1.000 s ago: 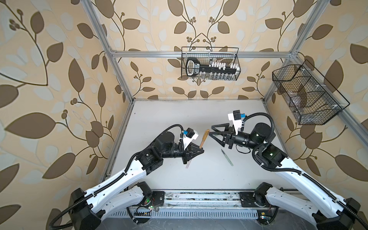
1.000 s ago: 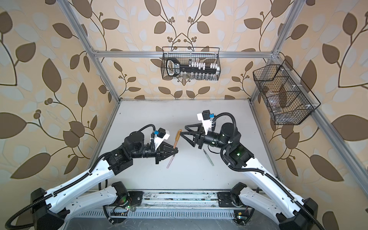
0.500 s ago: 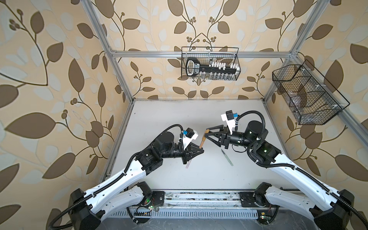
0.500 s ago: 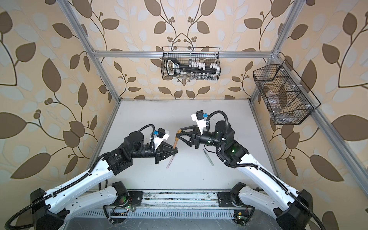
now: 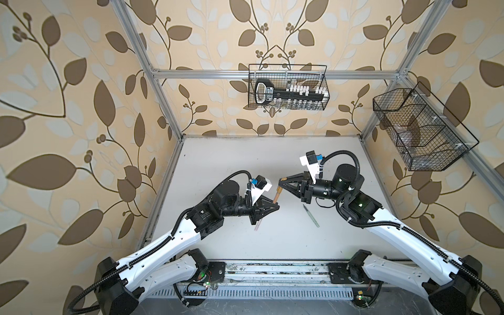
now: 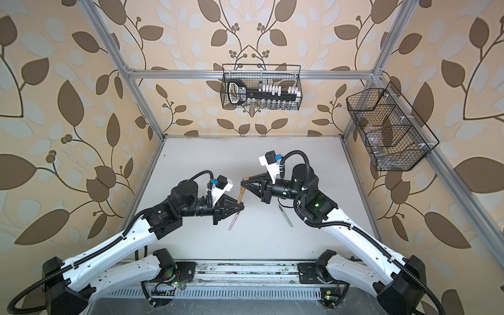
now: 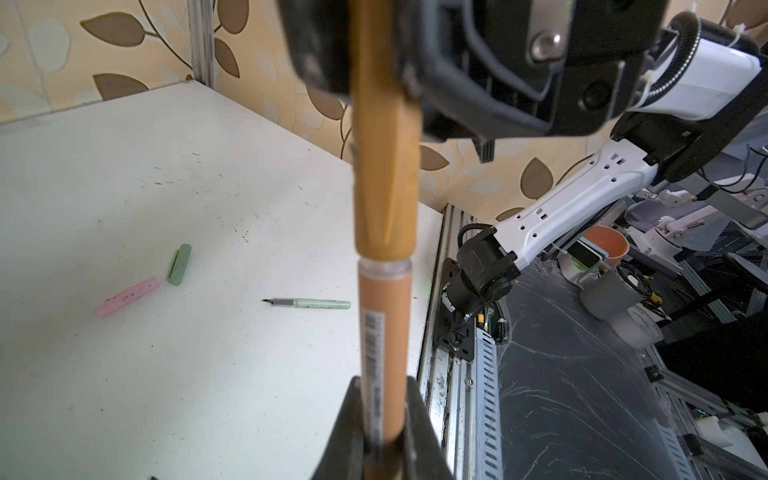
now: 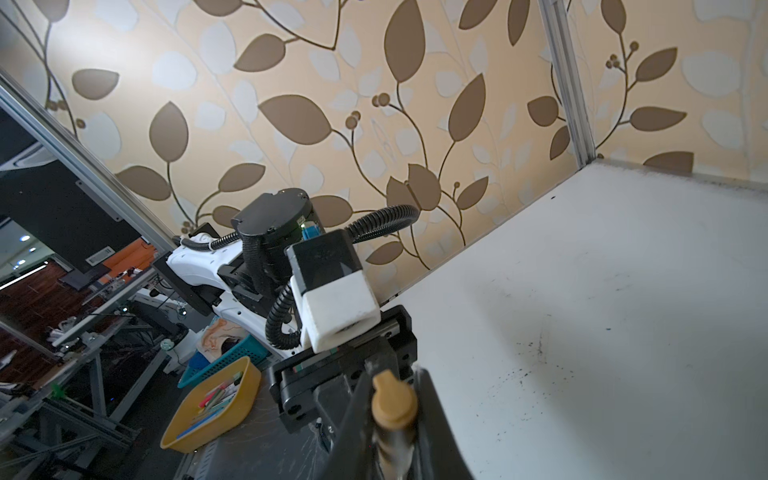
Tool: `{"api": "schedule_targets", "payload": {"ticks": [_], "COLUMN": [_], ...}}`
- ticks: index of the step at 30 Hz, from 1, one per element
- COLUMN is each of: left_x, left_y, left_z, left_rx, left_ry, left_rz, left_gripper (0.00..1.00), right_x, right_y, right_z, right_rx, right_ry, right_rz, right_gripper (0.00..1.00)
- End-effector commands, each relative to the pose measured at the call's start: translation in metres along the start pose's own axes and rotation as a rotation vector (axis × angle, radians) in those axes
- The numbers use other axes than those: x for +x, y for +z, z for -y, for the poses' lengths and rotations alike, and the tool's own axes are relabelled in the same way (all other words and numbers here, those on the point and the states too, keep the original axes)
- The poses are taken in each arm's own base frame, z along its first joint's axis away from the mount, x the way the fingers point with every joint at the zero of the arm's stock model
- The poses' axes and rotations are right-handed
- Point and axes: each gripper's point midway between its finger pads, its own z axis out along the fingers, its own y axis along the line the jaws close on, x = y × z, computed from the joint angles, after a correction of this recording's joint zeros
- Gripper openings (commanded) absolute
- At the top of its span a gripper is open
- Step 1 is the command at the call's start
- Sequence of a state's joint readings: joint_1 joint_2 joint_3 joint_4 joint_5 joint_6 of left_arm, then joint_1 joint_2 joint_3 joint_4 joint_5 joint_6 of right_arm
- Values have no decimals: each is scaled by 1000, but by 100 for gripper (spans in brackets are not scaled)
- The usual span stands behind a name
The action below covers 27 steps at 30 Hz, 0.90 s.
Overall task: Insert the pens into the pen caps
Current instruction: 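Push the tan cap down over the pen with the right gripper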
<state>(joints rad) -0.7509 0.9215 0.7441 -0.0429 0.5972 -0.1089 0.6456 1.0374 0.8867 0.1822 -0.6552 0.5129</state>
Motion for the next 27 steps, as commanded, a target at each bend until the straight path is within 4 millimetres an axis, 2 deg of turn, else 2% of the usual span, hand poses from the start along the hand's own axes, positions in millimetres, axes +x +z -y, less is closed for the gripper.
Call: {"api": "schedule_targets", "payload": {"ticks": [1,5,13,20,23,27], "left_x": [-32,-51,-105,-155,-176,-195], "left_y": [-8,-11,-21,-42,-50,-56], "left_z": [5,0,-7,-3,3,10], "left_rx": [-12,-58,-125,-83,-67,-50], "left_ry": [69,104,221,313,352,391], "left_rz": [69,108,220,315,373,413], "left_gripper": [0,0,0,0,0,0], "right_x": [0,8,37,70,78,92], "right_y": [2,0,4,7,10,15], "right_z": [-8,-4,11,26,28,32], "right_rx": [-34,-21,7,39,29,36], "right_ry": [-8,6,60,130,157,185], "right_rz": [-4,-8,-45,-95,-94,-128], "right_gripper": [7,0,0,0,0,0]}}
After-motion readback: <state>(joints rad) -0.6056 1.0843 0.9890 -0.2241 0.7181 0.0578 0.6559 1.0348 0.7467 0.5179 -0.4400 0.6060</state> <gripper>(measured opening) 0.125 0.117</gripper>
